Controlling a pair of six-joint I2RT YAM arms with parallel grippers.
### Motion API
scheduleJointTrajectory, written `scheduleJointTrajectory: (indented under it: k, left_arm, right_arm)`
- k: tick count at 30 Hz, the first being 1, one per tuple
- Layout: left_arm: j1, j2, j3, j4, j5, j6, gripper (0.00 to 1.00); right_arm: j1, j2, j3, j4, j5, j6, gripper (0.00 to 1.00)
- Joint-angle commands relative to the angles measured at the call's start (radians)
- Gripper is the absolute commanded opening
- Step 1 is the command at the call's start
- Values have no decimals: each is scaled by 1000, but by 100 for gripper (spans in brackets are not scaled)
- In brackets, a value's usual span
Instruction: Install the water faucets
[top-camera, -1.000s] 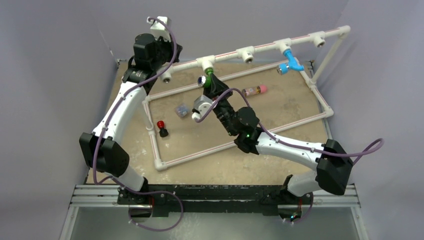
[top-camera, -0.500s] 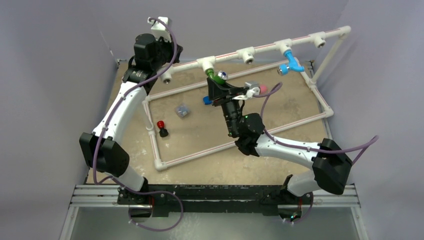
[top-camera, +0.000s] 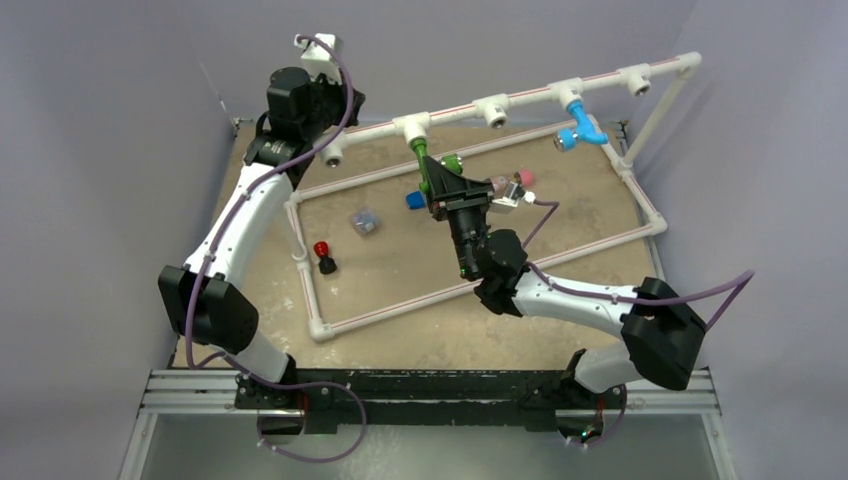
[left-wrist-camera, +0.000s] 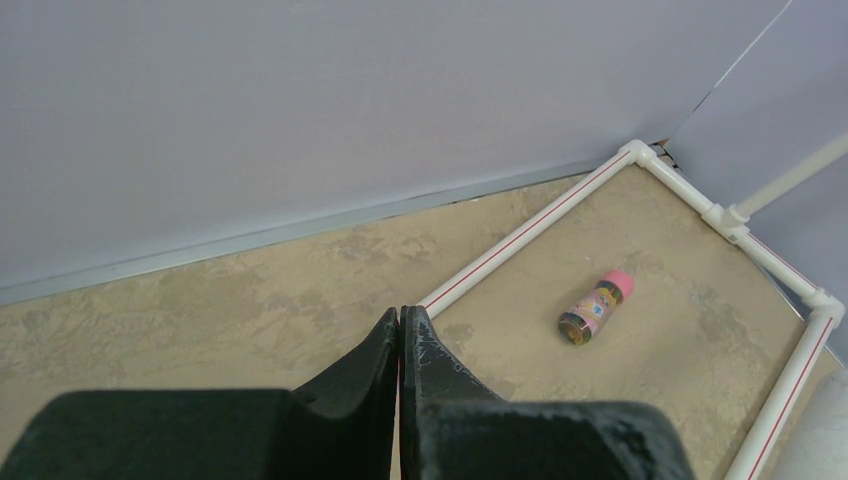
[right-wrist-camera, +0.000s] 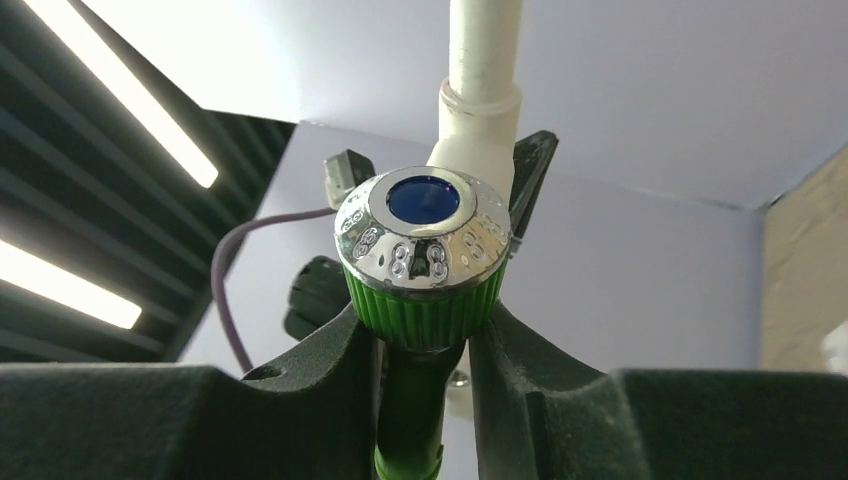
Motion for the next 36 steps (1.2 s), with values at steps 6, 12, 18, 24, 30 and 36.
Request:
scheduleJointTrajectory:
  k: [6,12,18,24,30,36]
  left_arm:
    - [-9,64,-100,-183,20,-2,0]
    - [-9,72,-90,-193,19,-3,0]
    - [-9,76,-96,-184,17,-1,0]
    - [-9,89,-88,-188,17,-3,0]
    - [-9,100,-75,-200,23,-4,0]
    - [-9,96,-74,-199,19,-2,0]
  right_arm:
    - [13,-26,-27,-85,-133,327,6]
    - [-8,-95,-78,-105,-142,236,46]
    - [-32,-173,-137,-120,-194,66,80]
    - [-64,-275,-177,-145,-319,-199,83]
    - [-92,-422,-196,-317,-416,-554,86]
    - [-92,-508,-82,-599,-473,-1064,85]
